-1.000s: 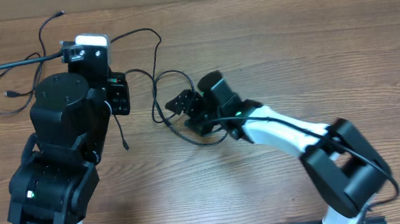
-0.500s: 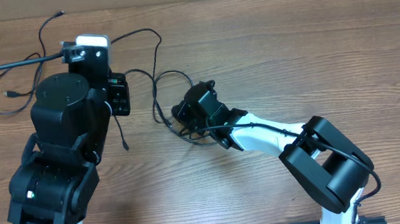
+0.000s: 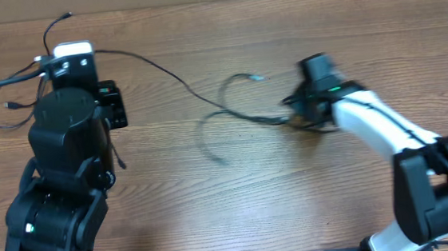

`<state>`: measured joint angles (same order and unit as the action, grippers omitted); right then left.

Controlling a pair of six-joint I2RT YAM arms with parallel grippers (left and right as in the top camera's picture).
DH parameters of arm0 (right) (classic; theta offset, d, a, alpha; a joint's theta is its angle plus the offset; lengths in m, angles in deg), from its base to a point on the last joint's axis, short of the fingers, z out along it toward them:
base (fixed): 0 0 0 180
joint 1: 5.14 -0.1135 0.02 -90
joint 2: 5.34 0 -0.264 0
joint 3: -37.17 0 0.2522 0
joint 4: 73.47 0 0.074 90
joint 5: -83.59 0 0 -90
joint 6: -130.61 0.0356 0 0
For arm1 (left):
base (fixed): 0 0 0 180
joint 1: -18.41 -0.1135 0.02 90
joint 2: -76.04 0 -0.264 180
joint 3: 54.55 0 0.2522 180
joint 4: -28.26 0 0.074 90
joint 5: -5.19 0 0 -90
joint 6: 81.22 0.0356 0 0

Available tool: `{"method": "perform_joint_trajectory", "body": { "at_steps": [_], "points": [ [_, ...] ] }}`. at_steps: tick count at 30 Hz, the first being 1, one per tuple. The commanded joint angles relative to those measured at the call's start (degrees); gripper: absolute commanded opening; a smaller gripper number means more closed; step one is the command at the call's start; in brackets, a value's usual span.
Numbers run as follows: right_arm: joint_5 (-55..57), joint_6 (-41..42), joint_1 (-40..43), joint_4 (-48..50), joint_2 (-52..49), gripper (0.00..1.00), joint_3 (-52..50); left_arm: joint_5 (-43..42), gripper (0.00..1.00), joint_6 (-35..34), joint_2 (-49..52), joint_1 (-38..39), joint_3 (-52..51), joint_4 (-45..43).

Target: Untangle cables

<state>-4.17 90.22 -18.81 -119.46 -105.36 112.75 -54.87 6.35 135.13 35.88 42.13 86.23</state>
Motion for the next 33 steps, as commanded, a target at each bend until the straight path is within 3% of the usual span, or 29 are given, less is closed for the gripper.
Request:
{"method": "perform_joint_trajectory", "body": {
  "at_steps": [1,5,13,21,23,25,27,28,30,33],
  "points": [
    [4.15,-6.80,9.40,-3.82,1.51,0.04,0.52,11.85,0.04,-3.04,-1.97,-0.33,0.83,0.20],
    [4.15,-9.42,16.59,-7.04,1.51,0.04,0.52,18.73,0.04,-7.74,-2.27,-0.33,0.83,2.60],
    [4.13,-9.40,22.01,-8.44,1.51,0.04,0.52,26.16,0.04,-26.67,-2.25,-0.33,0.83,18.49],
    [3.69,-9.40,22.01,-10.21,1.51,0.04,0.50,26.16,0.04,-28.04,-2.23,-4.13,0.83,22.18],
    [3.69,-9.40,22.01,-10.58,1.51,0.13,0.50,25.94,0.06,-28.02,-2.21,-5.99,0.83,20.72],
    [3.67,-9.40,21.99,-10.69,1.51,0.31,0.50,24.06,0.06,-28.04,-2.08,-7.63,0.83,19.04],
    [3.67,-9.40,21.99,-10.99,1.51,0.54,0.50,20.98,0.04,-28.00,-1.73,-8.63,0.83,17.55],
    [3.67,-9.38,21.99,-11.17,1.51,0.74,0.50,19.87,0.04,-27.96,-1.33,-9.01,0.81,16.65],
    [3.65,-9.40,21.99,-11.58,1.51,0.99,0.50,19.78,0.04,-26.75,-0.52,-9.49,0.81,14.62],
    [3.65,-9.40,21.99,-12.92,1.51,1.00,0.50,21.16,0.04,-19.30,1.70,-11.32,0.81,9.22]
  ]
}}
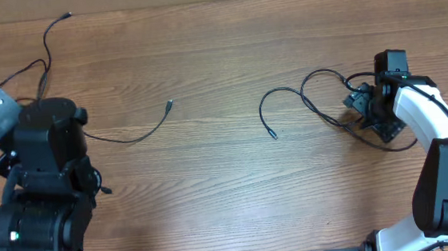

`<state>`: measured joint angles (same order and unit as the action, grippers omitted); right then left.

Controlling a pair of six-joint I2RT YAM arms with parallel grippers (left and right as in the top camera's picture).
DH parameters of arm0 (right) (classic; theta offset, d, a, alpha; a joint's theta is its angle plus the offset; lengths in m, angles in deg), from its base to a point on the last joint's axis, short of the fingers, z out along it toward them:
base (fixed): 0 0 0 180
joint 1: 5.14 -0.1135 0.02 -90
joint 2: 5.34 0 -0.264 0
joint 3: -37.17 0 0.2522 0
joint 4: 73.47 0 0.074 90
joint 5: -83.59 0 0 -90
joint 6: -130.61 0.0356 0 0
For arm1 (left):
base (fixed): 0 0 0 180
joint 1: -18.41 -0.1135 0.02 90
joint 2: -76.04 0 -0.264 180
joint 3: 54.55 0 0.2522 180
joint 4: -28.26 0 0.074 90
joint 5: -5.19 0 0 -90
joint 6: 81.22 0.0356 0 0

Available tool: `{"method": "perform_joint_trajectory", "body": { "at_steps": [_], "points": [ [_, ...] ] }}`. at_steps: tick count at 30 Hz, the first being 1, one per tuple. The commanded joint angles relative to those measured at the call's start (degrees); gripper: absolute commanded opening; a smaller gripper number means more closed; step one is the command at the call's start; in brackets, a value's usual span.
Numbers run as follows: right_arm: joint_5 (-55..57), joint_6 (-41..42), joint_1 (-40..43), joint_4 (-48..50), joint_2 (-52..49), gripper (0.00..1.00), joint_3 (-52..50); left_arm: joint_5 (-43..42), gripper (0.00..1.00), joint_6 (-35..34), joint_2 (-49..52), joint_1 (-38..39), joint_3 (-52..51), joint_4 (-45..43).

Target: Untangle cables

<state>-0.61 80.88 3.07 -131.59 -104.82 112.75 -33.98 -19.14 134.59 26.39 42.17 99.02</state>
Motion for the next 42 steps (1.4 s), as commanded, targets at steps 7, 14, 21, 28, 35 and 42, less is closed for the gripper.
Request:
{"method": "perform_joint_trajectory", "body": {
  "at_steps": [7,14,21,28,35,42],
  "points": [
    [-2.05,-0.04,0.11,-2.49,0.96,1.00,0.50,-15.54,0.04,27.12,12.48,-11.54,0.79,-31.50],
    [-2.08,0.22,0.11,-2.45,0.96,1.00,0.48,-40.46,0.04,27.58,22.18,-12.79,0.79,-47.71],
    [-2.05,0.35,0.11,-2.49,0.96,1.00,0.39,-54.47,0.04,27.54,36.72,-12.79,0.79,-48.76],
    [-2.05,0.35,0.11,-2.49,0.96,1.00,0.39,-58.12,0.04,27.54,49.70,-12.87,0.79,-50.21],
    [-2.03,0.33,0.11,-2.51,0.96,1.00,0.39,-41.83,0.06,12.98,52.35,-14.47,0.79,-46.60],
    [-2.01,-0.90,0.24,-7.72,1.55,1.00,4.04,-35.15,1.00,6.71,50.31,-15.91,0.83,-39.50]
  ]
}}
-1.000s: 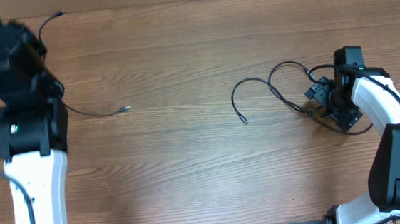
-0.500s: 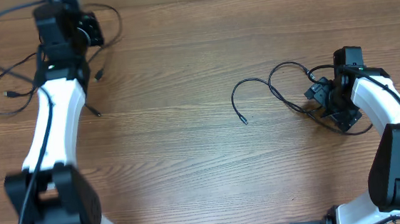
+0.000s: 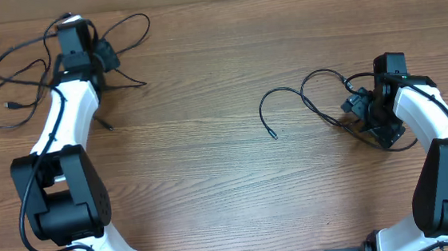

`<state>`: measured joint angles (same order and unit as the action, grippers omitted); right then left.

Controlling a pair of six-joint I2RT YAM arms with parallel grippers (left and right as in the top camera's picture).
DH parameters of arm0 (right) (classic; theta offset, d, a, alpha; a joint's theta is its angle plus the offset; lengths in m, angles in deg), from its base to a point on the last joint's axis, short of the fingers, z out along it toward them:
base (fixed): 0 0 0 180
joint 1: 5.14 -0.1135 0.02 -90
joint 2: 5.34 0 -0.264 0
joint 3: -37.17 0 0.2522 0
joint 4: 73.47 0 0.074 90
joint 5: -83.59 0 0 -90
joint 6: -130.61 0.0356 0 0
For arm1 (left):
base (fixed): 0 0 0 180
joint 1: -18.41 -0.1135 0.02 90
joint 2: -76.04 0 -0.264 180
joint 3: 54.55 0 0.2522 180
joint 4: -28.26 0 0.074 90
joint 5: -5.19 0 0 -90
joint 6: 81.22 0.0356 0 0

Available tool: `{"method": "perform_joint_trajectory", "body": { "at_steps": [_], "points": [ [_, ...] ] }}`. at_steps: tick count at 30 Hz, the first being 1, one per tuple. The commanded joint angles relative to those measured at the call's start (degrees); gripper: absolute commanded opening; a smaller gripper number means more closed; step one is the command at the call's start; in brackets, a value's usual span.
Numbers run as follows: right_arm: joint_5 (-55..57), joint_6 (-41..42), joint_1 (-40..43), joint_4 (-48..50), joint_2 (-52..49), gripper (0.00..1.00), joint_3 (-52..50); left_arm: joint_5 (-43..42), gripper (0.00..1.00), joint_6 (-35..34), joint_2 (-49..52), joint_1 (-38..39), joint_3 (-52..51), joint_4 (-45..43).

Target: Untangle cables

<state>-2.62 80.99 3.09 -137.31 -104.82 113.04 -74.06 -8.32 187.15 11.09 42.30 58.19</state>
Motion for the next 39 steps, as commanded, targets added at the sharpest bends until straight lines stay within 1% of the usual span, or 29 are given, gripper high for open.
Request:
{"method": "perform_joint_trajectory", "body": {
  "at_steps": [1,2,6,7,8,10,13,15,17,19,25,28,32,35,36,38,39],
  "points": [
    [0.00,-1.77,0.20,-4.17,1.88,1.00,5.62,5.05,1.00,-3.17,-3.58,-0.59,0.81,2.16],
    [0.00,-2.56,0.20,-7.34,2.49,1.00,8.63,5.70,1.00,-2.93,-6.38,-0.59,1.22,3.32],
    [-0.11,-2.97,0.20,-14.60,4.70,1.00,16.76,6.60,1.00,-2.80,-15.02,-0.55,2.43,4.63],
    [-0.72,-2.97,0.20,-17.03,5.88,1.00,19.78,6.10,0.99,-2.84,-19.41,-0.55,2.49,5.20],
    [-1.42,-2.97,0.20,-18.32,6.67,1.00,21.46,4.24,1.00,-2.84,-21.59,-0.48,2.49,5.73],
    [-2.67,-2.97,0.20,-19.89,8.17,1.00,23.76,-3.87,0.99,-2.80,-25.16,-0.37,2.49,6.47],
    [-3.58,-2.95,0.20,-21.51,10.97,1.00,26.23,-24.17,1.00,-1.62,-28.68,0.22,2.49,7.96],
    [-4.00,-2.89,0.20,-21.97,13.31,1.00,26.80,-34.75,1.00,0.48,-29.14,1.27,2.49,8.09],
    [-3.91,-2.75,0.20,-22.53,15.56,1.00,26.80,-39.98,1.00,0.57,-28.70,3.19,2.47,9.01],
    [-3.89,-2.75,0.22,-23.39,17.97,1.00,26.80,-41.86,1.00,0.57,-27.65,6.38,2.47,10.38],
    [-3.89,-2.75,0.22,-24.41,24.26,1.00,26.80,-41.57,1.00,0.20,-22.10,19.87,2.47,11.96],
    [-3.91,-2.73,0.22,-24.68,27.12,1.00,26.80,-39.74,0.99,-3.85,-17.59,27.80,2.47,10.12],
    [-3.87,-2.75,0.22,-26.32,30.51,1.00,26.80,-40.26,1.00,-7.65,-10.34,36.59,2.47,6.58],
    [-3.82,-2.75,0.22,-27.89,32.79,1.00,26.80,-40.28,1.00,-13.29,-5.11,41.07,2.47,0.63],
    [-3.48,-2.75,0.22,-28.41,34.03,1.00,26.80,-39.89,0.99,-23.34,-1.90,43.21,2.47,-2.54],
    [-3.23,-2.78,0.22,-28.57,35.30,1.00,26.80,-39.89,0.99,-41.24,1.33,45.11,2.47,-4.09],
    [-3.26,-2.75,0.22,-28.61,35.74,1.00,26.80,-40.48,0.99,-48.37,2.58,45.86,2.47,-4.13]
  ]
}}
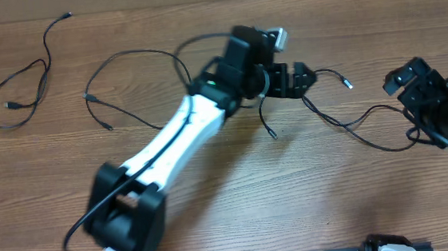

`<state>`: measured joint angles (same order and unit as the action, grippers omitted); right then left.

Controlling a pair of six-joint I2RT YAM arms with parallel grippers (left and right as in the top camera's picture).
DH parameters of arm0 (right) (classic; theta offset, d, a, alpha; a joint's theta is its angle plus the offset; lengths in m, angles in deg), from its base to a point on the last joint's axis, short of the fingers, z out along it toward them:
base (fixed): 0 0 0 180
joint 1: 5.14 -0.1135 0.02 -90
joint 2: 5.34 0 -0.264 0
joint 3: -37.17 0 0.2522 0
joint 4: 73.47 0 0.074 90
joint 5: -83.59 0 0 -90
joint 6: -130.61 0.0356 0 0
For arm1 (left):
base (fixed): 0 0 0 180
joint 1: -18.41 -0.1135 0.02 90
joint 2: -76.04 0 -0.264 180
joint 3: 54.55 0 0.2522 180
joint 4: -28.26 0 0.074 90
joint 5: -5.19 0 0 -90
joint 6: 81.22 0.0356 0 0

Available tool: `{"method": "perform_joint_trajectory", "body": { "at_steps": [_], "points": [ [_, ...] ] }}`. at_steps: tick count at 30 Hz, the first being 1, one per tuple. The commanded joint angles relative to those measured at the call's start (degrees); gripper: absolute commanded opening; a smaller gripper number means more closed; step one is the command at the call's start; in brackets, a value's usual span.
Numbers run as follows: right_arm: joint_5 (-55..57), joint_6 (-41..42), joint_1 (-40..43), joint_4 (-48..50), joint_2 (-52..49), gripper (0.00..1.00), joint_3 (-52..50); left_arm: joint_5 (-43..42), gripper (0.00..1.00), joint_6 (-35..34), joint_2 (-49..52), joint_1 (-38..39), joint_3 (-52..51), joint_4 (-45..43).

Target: Untangle cables

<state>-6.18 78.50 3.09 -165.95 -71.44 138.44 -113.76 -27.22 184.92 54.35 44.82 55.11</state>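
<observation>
My left arm reaches across the table to the middle, and my left gripper [307, 78] is closed around a thin black cable [344, 122]. From the fingers one strand drops to a plug end [272, 134]. Another runs right past a small connector [348, 84] and curves down toward the right arm. My right gripper [414, 78] is raised at the right edge, jaws apart, holding nothing. A second black cable [126, 54] arcs from the left arm out to its end [87, 96]. A third cable [41, 66] lies loose at the far left.
The wooden table [238, 204] carries only the cables and the two arms. The left arm's white link [173, 137] lies diagonally across the middle. The right arm's black wrist [447, 112] stands at the right edge, beside the cable's lowest curve [386, 149].
My left arm moved from the cables at the far left to the middle and closed on the right-hand cable. My right gripper let go of that cable and rose toward the right edge.
First my right gripper held the tangle at the middle while the left arm stood at the left. Then the cables lay apart, the right gripper holding its cable at the right. My left gripper then stood over the far-left cables. Now it grips the right-hand cable.
</observation>
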Motion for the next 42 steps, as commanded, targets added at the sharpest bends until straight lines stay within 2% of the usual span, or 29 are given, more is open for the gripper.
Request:
{"method": "perform_joint_trajectory", "body": {
  "at_steps": [1,2,3,4,5,11,17,22,25,31,33,35,36,37,42],
  "points": [
    [0.31,-0.26,0.20,-0.13,2.75,1.00,1.40,-1.81,1.00,-38.21,6.21,3.41,-0.04,-1.14],
    [0.28,-0.26,0.20,-0.44,3.08,1.00,1.40,-3.58,1.00,-46.60,7.43,4.15,-0.04,-1.40],
    [0.28,-0.26,0.20,-0.83,3.17,1.00,1.40,-5.01,0.99,-52.19,8.22,4.72,-0.04,-1.46],
    [0.26,-0.26,0.20,-1.92,3.15,1.00,1.40,-6.51,0.99,-62.69,9.99,6.05,-0.04,-1.90],
    [0.28,-0.26,0.20,-2.69,3.06,1.00,1.40,-6.19,0.99,-65.26,10.71,6.64,-0.04,-2.84],
    [0.24,-0.26,0.20,-5.09,2.36,1.00,1.33,0.39,0.99,-64.72,14.78,9.99,-0.04,-14.38],
    [0.11,-0.28,0.20,-5.20,2.34,1.00,1.33,2.64,1.00,-64.72,17.66,12.57,-0.04,-14.82],
    [0.11,-0.28,0.20,-5.46,2.34,1.00,1.33,6.97,0.84,-64.72,20.26,13.97,-0.04,-15.45],
    [0.11,-0.28,0.20,-5.75,2.34,1.00,1.33,9.60,0.78,-64.70,22.45,14.58,-0.04,-16.81],
    [0.11,-0.31,0.20,-5.84,2.34,1.00,1.33,9.68,0.71,-63.69,26.71,15.76,-0.04,-26.01],
    [0.11,-0.31,0.20,-5.86,2.34,1.00,1.33,10.16,0.62,-62.58,27.71,16.20,-0.04,-28.33],
    [0.11,-0.31,0.20,-5.86,2.34,1.00,1.33,10.86,0.33,-60.13,28.63,16.41,-0.04,-29.53],
    [0.11,-0.31,0.20,-5.88,2.34,1.00,1.33,11.21,0.09,-57.83,28.94,16.44,-0.04,-29.38],
    [0.11,-0.31,0.20,-5.99,2.34,1.00,1.33,11.34,0.04,-53.83,29.22,16.44,-0.04,-28.94],
    [0.17,-0.52,0.20,-7.37,2.34,1.00,1.33,8.39,0.04,-36.46,28.87,14.73,-0.02,-28.35]
  ]
}}
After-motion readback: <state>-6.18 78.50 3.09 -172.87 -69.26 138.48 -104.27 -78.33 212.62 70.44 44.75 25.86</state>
